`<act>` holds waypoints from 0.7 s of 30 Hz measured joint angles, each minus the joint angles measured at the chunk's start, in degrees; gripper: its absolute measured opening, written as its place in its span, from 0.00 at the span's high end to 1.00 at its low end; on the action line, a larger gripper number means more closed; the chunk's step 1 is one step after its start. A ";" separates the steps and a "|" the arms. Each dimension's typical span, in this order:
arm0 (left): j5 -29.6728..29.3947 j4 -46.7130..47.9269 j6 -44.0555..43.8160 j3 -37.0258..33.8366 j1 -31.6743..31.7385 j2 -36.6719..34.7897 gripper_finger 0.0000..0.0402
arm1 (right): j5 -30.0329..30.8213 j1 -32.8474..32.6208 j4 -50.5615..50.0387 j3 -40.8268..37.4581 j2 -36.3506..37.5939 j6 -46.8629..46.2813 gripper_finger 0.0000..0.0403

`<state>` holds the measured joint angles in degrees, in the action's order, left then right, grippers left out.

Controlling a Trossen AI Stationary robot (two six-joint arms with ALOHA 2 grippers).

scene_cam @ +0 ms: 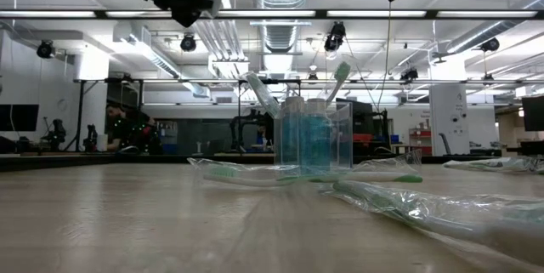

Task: Pick & Place toothbrushing station
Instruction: Put the white green toothbrush into the back side of the transparent organizer

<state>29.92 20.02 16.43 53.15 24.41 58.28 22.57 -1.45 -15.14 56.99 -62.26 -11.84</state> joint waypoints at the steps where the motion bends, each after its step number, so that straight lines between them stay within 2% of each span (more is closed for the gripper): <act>1: 0.49 -0.05 -0.02 0.00 -0.41 0.24 0.99 | -0.02 -0.01 0.00 0.00 0.00 0.00 0.83; 11: 1.66 -1.73 -8.66 -0.02 -2.55 2.51 0.99 | -0.02 -0.01 0.00 0.00 0.00 0.00 0.83; 21: 1.47 -7.19 -5.59 -0.02 -5.82 9.29 0.99 | -0.02 -0.02 0.00 0.00 0.00 0.00 0.83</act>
<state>31.39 12.83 10.84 53.12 18.59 67.57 22.55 -1.48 -15.14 56.99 -62.26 -11.84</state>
